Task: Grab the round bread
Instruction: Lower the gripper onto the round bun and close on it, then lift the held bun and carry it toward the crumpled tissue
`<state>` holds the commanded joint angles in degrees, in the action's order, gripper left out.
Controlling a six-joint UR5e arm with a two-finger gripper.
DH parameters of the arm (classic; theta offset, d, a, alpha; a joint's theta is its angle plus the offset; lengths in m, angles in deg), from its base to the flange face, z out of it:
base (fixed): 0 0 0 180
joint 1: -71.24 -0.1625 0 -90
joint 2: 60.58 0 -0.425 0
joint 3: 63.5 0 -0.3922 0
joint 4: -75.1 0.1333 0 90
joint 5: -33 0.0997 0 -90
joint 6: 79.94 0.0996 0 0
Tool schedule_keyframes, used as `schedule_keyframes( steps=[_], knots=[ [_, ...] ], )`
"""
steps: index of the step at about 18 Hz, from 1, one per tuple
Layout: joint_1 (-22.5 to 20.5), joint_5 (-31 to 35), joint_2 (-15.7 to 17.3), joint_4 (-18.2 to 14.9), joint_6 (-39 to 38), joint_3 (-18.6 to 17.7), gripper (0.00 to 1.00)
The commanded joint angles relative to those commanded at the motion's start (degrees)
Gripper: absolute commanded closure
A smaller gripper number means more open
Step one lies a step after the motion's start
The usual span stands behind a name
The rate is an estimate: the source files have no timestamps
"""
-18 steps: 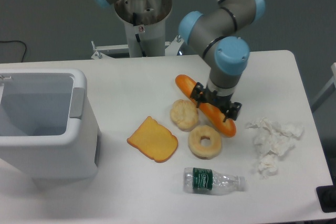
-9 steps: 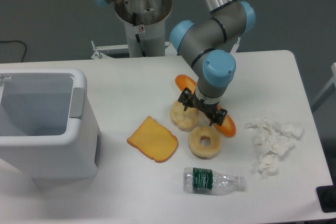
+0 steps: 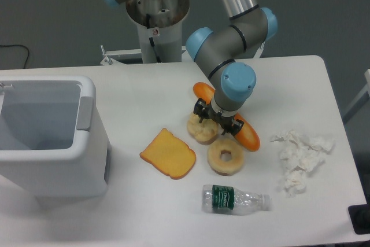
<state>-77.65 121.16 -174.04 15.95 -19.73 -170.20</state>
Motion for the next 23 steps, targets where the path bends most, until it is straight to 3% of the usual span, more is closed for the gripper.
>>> schedule_keyframes(
  steps=[2,3,7,9,13,14,18,23],
  knots=[
    [-0.1,-0.1,0.2,-0.1,-2.4,0.1,0.98],
    [-0.1,-0.2,0.3,-0.1,-3.2,0.3,1.00],
    [-0.4,-0.2,2.4,-2.4,-4.3,3.0,1.00],
    [-0.7,-0.3,4.1,-5.3,-7.9,6.5,1.00],
    [-2.7,-0.3,4.7,-6.7,-9.3,15.2,1.00],
    [-3.4,-0.2,4.7,-6.7,-9.3,17.4,0.95],
    [-6.1,0.3,2.6,-6.4,-8.5,23.7,1.00],
    [-7.8,2.1,0.3,-6.2,0.8,29.0,1.00]
  ],
)
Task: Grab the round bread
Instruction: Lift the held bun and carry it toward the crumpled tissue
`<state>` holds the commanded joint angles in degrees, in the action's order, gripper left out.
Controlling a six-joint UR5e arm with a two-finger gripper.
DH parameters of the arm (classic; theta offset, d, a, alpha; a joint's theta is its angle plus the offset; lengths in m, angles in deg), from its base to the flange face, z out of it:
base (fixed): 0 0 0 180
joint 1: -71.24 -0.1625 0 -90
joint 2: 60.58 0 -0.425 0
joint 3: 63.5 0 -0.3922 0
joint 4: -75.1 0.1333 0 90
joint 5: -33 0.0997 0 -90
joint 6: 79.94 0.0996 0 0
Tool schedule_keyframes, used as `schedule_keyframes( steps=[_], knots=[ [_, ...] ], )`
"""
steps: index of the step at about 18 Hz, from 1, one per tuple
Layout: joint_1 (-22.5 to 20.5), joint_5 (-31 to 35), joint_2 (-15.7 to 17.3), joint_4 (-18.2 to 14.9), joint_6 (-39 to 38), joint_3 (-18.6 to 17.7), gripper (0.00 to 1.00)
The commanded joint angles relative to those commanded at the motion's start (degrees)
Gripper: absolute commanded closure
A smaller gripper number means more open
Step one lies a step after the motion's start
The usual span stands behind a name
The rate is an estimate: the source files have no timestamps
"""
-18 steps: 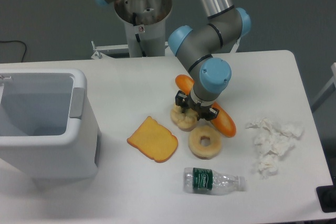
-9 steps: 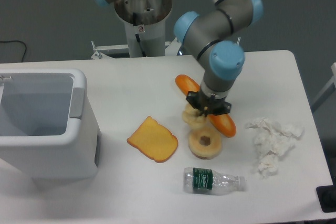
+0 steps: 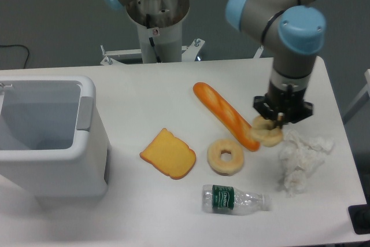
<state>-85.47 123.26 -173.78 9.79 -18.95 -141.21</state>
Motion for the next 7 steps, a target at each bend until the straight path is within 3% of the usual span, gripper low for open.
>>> schedule_keyframes(
  steps=[3,7],
  knots=[
    [0.1,0.6,-1.8,-0.6,0.4,3.5,1.00],
    [0.3,0.9,-1.7,-1.5,1.9,3.5,1.00]
  ],
)
